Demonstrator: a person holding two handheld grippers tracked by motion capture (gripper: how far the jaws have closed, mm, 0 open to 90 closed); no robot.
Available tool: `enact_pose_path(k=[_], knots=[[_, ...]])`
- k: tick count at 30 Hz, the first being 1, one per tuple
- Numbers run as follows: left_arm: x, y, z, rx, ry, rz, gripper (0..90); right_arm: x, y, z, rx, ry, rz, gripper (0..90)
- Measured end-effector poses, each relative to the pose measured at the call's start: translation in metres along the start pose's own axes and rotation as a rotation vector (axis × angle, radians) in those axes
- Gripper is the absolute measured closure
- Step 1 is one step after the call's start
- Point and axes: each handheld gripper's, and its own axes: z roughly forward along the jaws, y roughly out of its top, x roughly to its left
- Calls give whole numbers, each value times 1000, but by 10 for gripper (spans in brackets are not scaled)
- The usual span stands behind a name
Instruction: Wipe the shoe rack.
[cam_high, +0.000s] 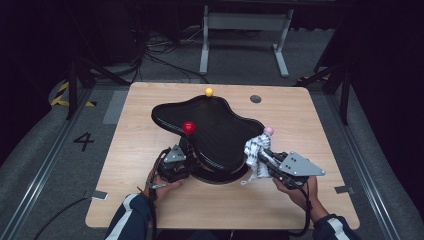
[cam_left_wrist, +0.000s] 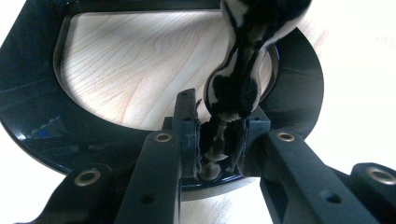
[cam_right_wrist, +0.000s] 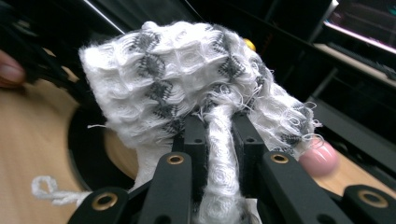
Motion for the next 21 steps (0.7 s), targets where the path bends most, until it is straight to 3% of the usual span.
enact_pose_path(k=[17,21], knots=[[0,-1,1,1,-2,-6,745,41,49,-24,-114,122,-72,789],[1,-2,2,-1,1,2,745,47,54,-25,-112,116,-109,786]])
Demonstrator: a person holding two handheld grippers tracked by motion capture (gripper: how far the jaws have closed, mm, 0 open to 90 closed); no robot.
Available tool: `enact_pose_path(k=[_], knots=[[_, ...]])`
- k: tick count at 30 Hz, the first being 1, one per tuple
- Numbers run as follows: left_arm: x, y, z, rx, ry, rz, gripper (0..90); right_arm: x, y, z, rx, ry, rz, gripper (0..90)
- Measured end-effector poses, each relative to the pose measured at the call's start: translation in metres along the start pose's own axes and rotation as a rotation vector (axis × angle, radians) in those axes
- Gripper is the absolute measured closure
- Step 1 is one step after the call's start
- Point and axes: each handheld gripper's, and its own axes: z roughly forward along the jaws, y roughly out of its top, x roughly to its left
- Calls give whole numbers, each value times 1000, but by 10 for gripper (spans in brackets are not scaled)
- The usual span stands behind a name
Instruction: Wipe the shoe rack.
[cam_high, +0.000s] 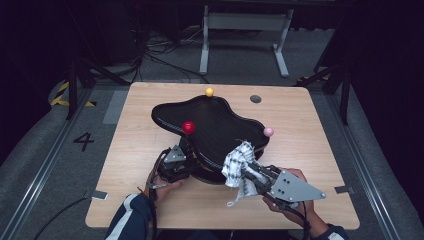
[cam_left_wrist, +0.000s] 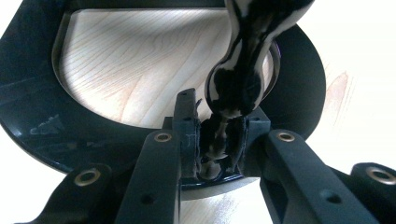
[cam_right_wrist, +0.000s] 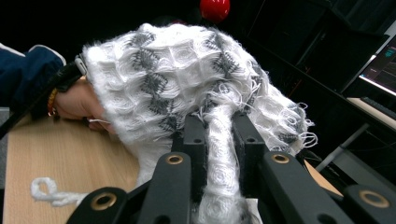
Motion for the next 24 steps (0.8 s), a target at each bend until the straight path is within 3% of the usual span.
enact_pose_path(k=[2,8,10,11,13,15,24], knots=[[0,1,0,15,3,5,746,-1,-2,1,4,-2,2,785],[1,0,1,18,-5,4,747,-11,-20,3,86,-46,22,784],[1,0,2,14,-28,-24,748,-16,-29,6,113,-63,25,784],[1,0,1,18,-24,-19,748,-19,-33,8,124,-69,33,784],[1,0,2,19,-21,-18,747,-25,-42,12,145,-88,51,785],[0,0,1,25,1,17,748,-34,-52,15,173,-103,85,784],[0,0,2,23,-15,5,748,-75,-97,16,307,-200,203,785]])
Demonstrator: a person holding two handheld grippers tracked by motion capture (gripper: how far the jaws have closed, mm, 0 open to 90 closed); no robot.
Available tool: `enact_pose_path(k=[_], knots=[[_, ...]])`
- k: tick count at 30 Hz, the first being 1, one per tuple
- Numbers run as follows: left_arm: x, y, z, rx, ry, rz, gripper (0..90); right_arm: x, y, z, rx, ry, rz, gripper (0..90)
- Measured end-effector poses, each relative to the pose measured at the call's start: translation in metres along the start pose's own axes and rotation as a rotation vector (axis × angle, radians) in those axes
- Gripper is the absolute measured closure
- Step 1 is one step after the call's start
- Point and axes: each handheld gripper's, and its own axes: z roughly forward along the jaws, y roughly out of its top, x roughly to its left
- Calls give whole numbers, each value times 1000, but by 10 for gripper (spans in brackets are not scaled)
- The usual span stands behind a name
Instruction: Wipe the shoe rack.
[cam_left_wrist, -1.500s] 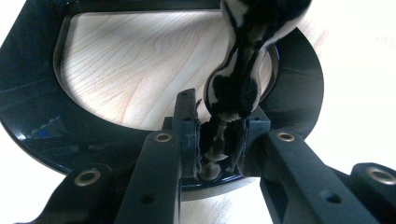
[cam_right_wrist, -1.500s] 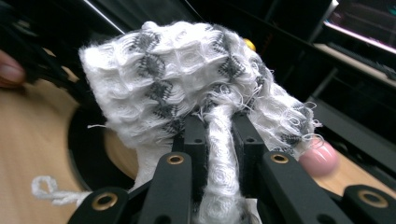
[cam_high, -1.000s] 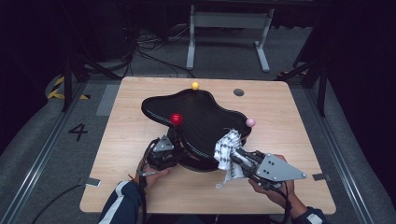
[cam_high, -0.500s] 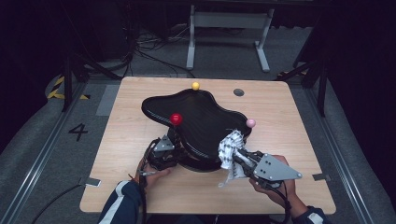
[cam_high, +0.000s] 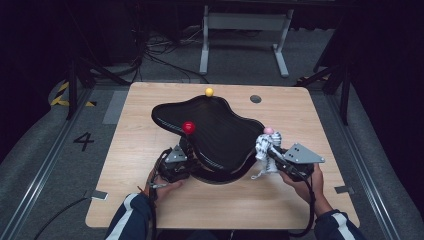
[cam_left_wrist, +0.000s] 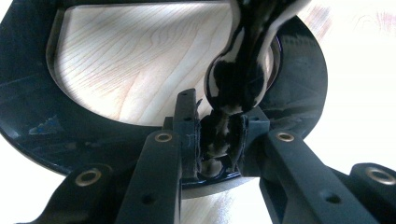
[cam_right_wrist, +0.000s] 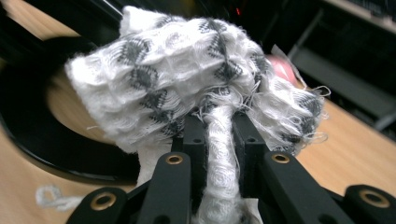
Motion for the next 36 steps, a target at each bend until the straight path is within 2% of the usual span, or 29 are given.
enact_pose_path(k=[2,5,9,12,13,18,21,23,26,27,31,35,36], knots=[[1,0,0,-3,1,9,748,-8,-8,5,31,-16,23,785],[1,-1,1,-10,-10,-6,748,-19,-16,12,65,-25,72,784],[2,0,0,-3,-8,11,748,-24,-20,20,76,-40,94,782],[2,-1,0,-4,-14,5,748,-25,-21,22,64,-30,106,781],[1,-1,1,-6,-20,-13,748,-24,-21,22,45,-21,110,781],[1,-1,1,-6,-20,-14,747,-19,-14,16,-10,-2,89,780],[1,-1,1,-6,-19,-13,747,-10,-2,6,-61,31,56,779],[1,-1,1,-8,-21,-10,747,-6,1,3,-76,42,43,778],[1,-1,1,-8,-18,-12,747,11,15,-8,-123,95,-6,776],[1,-1,1,-8,-18,-12,747,11,15,-8,-123,95,-6,776],[0,-1,2,-8,-18,-16,747,38,34,-22,-177,155,-92,775],[1,-1,1,-6,-17,-13,747,56,50,-37,-217,182,-132,775],[1,-1,1,-6,-17,-13,747,56,50,-37,-217,182,-132,775]])
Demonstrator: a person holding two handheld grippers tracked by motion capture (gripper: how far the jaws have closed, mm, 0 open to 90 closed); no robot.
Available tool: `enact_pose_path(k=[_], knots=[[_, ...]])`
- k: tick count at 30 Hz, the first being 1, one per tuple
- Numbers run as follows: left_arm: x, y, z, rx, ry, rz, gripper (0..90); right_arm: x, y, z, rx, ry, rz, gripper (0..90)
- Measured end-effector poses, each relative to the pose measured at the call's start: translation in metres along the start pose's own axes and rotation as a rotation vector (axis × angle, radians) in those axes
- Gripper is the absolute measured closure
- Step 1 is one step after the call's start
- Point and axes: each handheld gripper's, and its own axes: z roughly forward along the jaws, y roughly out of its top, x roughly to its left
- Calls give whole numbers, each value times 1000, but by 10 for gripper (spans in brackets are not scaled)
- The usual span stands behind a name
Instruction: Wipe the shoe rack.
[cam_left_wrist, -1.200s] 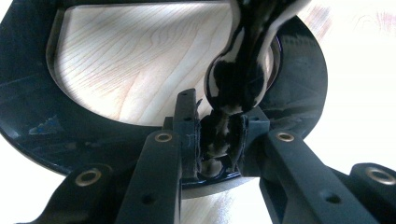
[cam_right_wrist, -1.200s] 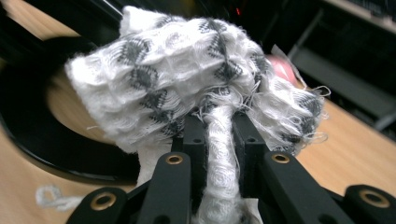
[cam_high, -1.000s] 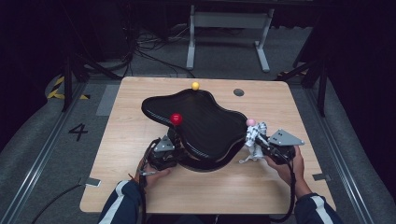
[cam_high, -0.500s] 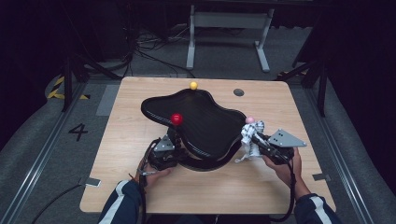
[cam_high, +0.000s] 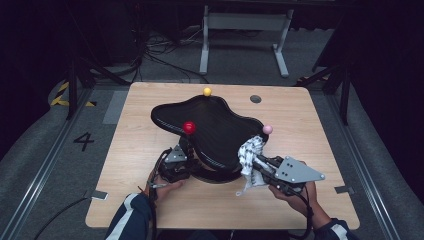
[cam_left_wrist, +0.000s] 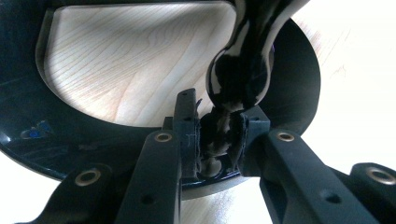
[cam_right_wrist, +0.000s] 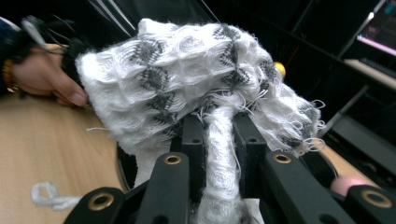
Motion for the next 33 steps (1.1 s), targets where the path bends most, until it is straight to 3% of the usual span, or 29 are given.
enact_pose_path(k=[2,8,12,16,17,20,24,27,31,33], knots=[[0,0,1,-7,0,-2,747,10,13,-6,-24,19,-19,773],[-1,0,1,-9,4,-3,747,26,29,-13,-59,53,-62,763],[-1,0,1,-5,4,-5,746,31,33,-12,-58,45,-99,763],[1,0,0,3,6,12,746,24,26,-10,-41,41,-81,764],[0,-1,1,-7,-5,-9,747,21,23,-9,-36,39,-69,764],[1,-1,1,-5,-10,-10,746,12,15,-6,-10,16,-45,768],[2,-1,1,-3,-9,7,746,-3,-2,5,56,-29,-14,770],[2,-1,1,-7,-23,-14,745,-16,-15,14,97,-47,30,769],[2,-1,2,-7,-21,-16,745,-29,-26,20,126,-76,51,770],[2,-2,2,-6,-20,-16,745,-41,-39,25,166,-103,89,774]])
